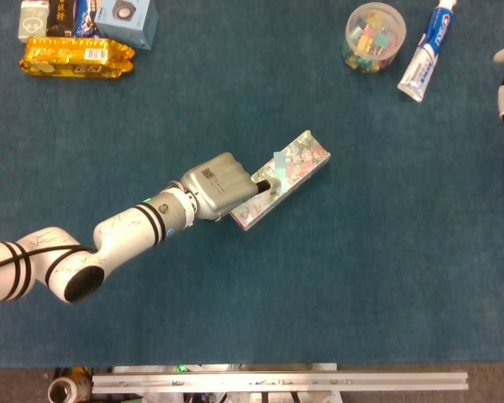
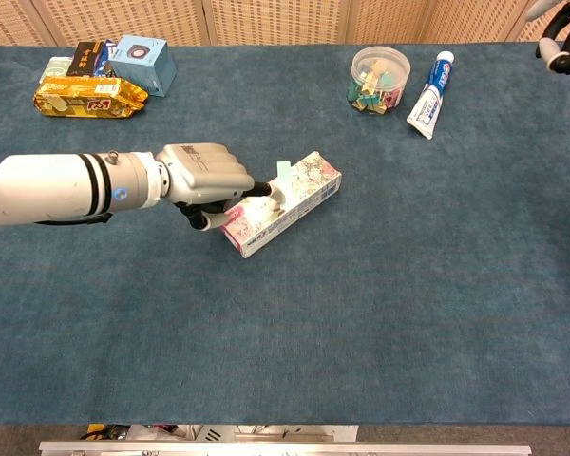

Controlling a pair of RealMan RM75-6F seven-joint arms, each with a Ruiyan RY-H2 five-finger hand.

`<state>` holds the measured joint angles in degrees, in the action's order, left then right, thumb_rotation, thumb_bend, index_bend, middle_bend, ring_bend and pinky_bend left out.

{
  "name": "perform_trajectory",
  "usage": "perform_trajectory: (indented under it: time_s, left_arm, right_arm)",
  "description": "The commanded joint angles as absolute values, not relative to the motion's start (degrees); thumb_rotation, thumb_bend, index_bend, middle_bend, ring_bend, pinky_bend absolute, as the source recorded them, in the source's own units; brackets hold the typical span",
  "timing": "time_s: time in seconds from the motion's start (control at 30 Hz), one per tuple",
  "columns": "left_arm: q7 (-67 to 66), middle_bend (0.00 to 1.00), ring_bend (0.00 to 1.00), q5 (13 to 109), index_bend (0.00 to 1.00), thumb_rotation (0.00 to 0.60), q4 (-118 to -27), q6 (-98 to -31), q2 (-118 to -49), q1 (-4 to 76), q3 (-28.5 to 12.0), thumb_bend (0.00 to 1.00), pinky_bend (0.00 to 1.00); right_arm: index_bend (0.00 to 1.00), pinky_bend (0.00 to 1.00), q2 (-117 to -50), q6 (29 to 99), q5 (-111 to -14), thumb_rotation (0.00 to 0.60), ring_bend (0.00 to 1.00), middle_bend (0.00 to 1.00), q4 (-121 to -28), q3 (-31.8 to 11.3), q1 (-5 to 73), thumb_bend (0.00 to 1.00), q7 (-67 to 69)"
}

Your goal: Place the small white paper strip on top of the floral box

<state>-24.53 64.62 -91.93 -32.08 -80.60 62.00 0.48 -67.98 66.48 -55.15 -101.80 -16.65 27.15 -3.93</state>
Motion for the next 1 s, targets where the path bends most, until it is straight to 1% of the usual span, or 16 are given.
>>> perform_trajectory:
  time_s: [0.03, 0.3, 0.73, 1.0]
  left_arm:
    - [-24.51, 0.95, 1.00, 64.74, 0.09, 0.600, -92.40, -32.50, -80.38, 62.10, 0.65, 0.76, 0.97]
    - [-25.24, 0.95, 1.00, 64.50, 0.09, 0.600, -92.89, -32.87, -80.97, 62.71, 1.40, 0.76, 0.97]
    - [-27.59, 0.95, 1.00, 61.49, 0.09, 0.600, -93.26, -33.50, -81.28, 64.01, 2.78, 0.76, 0.97]
    - [-27.17, 0.95, 1.00, 60.61, 0.09, 0.600, -94.64, -34.59, -80.72, 64.40, 2.33, 0.76, 0.97]
  right_arm:
    - [0.36, 0.66, -67.91, 66.49, -55.08, 0.600, 0.57, 0.56, -101.89, -16.68, 27.10, 0.43, -3.97]
    - [0.36, 0.66, -67.77, 66.60, -55.13, 0.600, 0.57, 0.56, -102.01, -16.75, 26.86, 0.43, -3.78]
    - [0.36, 0.66, -67.18, 66.77, -55.67, 0.600, 0.57, 0.56, -102.13, -16.66, 25.94, 0.43, -2.46]
    - [0.36, 0.66, -66.73, 66.90, -56.18, 0.600, 0.57, 0.56, -102.18, -16.70, 25.48, 0.43, -1.73]
